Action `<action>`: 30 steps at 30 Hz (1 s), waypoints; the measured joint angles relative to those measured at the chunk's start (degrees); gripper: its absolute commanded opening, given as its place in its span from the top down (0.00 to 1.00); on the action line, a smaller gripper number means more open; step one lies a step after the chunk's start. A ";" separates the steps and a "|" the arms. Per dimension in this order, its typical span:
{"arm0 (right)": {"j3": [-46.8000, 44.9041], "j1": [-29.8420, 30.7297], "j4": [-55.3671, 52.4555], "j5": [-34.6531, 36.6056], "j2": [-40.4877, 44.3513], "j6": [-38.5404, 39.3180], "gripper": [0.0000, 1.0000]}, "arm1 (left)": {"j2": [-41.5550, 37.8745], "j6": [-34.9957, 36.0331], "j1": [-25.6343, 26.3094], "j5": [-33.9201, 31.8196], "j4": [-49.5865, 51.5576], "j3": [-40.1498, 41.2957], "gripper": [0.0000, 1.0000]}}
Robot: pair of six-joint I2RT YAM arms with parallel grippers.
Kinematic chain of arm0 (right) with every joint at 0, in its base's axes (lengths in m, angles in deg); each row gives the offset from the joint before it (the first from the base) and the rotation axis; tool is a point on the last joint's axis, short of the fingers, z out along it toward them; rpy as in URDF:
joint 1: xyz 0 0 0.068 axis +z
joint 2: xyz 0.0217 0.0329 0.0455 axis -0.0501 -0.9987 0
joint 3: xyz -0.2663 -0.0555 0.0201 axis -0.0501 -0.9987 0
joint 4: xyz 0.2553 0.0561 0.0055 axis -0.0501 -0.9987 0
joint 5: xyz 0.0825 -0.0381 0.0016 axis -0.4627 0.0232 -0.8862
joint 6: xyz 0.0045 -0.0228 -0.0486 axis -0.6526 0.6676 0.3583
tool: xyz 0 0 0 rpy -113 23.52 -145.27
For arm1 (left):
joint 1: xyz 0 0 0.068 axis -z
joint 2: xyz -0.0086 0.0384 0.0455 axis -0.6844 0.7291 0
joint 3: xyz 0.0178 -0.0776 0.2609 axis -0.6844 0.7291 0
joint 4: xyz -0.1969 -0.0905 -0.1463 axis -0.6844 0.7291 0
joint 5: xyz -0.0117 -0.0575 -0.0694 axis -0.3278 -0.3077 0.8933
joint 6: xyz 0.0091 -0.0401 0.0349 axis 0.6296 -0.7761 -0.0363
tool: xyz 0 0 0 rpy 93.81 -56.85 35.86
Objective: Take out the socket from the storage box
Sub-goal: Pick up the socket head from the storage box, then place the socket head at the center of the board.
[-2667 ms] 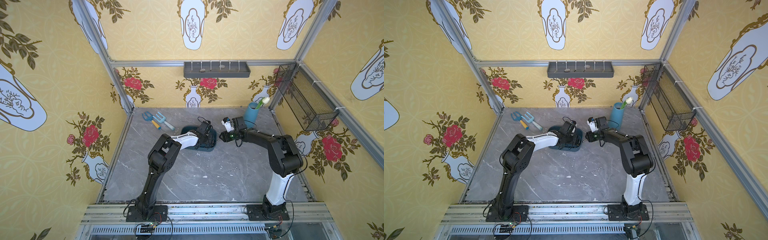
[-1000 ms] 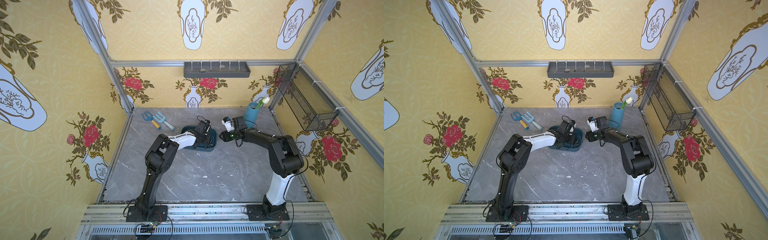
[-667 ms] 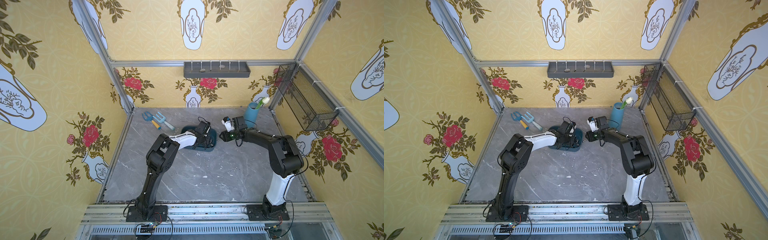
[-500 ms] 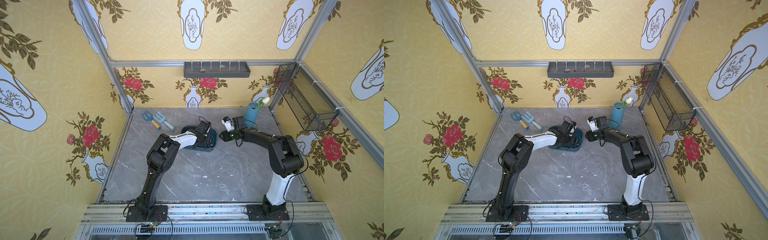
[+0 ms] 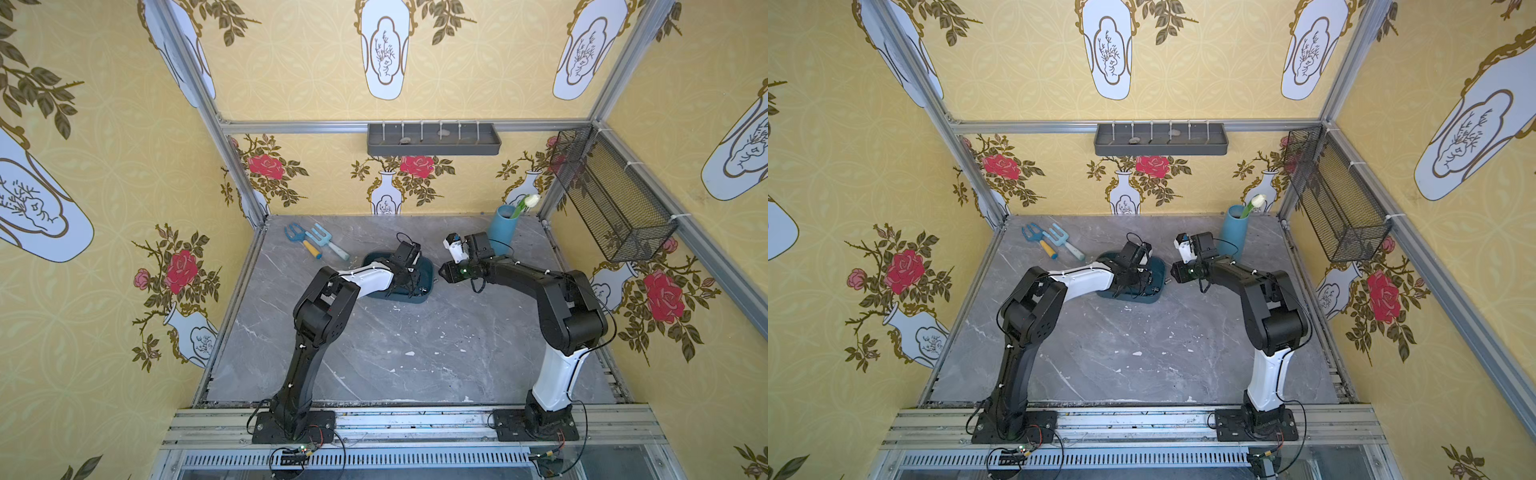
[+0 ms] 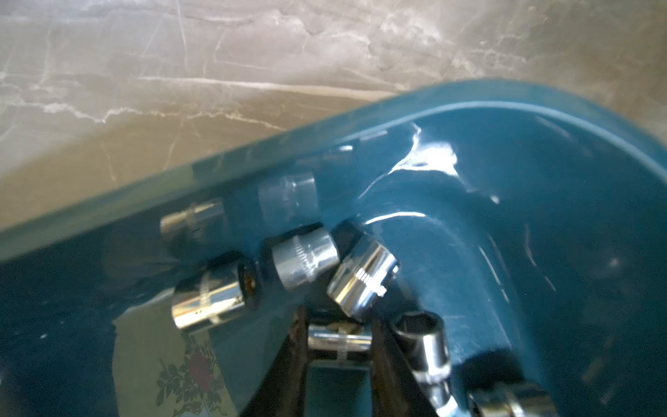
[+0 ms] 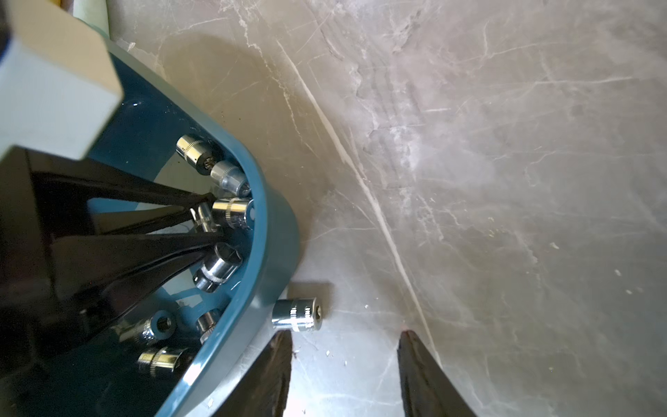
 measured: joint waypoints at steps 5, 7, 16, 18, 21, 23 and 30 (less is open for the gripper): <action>-0.11 0.00 0.00 -0.15 0.00 0.00 0.48 | -3.96 -0.72 -0.11 0.61 -0.17 2.86 0.70; -0.11 0.00 0.00 -0.20 0.02 -0.02 0.48 | -5.95 -1.09 -0.37 0.92 -0.68 3.80 0.71; -0.24 0.24 -0.48 -1.03 2.93 -0.07 0.47 | -17.31 -3.30 -4.07 1.40 -1.92 10.64 0.71; 0.28 0.46 -1.38 -1.18 3.82 -0.04 0.47 | -19.91 -4.37 -5.81 1.42 -2.05 12.50 0.72; 1.46 1.53 -2.16 -1.27 5.03 0.00 0.46 | -23.28 -6.25 -9.31 1.07 -2.14 15.76 0.72; 2.47 2.78 -3.02 -1.16 5.62 0.26 0.46 | -24.87 -7.61 -11.45 0.72 -2.08 18.58 0.73; 4.55 7.23 -4.76 0.22 6.12 1.33 0.46 | -25.88 -12.74 -17.64 -0.72 -4.07 26.14 0.73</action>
